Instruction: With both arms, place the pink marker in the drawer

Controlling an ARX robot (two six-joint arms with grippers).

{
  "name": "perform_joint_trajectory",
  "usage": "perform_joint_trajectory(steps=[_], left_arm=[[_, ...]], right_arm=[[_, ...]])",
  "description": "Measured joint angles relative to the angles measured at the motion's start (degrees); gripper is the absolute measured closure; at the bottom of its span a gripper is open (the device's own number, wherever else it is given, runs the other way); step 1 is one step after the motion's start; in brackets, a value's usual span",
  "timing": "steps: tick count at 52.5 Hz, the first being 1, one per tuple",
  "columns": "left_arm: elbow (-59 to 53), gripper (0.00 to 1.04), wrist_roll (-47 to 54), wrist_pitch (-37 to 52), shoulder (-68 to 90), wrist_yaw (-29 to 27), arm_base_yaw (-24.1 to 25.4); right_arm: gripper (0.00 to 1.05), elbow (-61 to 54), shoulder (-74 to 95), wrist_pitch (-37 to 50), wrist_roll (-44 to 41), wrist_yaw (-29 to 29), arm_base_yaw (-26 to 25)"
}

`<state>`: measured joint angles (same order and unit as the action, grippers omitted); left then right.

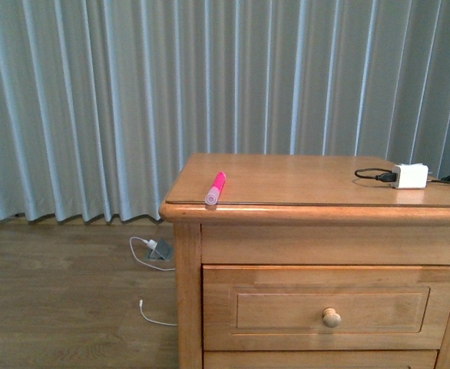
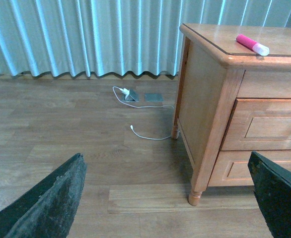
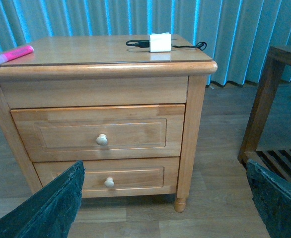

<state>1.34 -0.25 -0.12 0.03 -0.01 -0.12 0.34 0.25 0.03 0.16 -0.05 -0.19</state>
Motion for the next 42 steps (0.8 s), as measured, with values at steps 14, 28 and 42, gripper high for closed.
perform_joint_trajectory(steps=[14, 28, 42], left_arm=[[0.0, 0.06, 0.0, 0.0, 0.0, 0.0, 0.0], [0.0, 0.06, 0.0, 0.0, 0.0, 0.0, 0.0], [0.0, 0.06, 0.0, 0.0, 0.0, 0.0, 0.0]], right_arm=[[0.08, 0.0, 0.0, 0.0, 0.0, 0.0, 0.0], [0.08, 0.0, 0.0, 0.0, 0.0, 0.0, 0.0], [0.08, 0.0, 0.0, 0.0, 0.0, 0.0, 0.0]])
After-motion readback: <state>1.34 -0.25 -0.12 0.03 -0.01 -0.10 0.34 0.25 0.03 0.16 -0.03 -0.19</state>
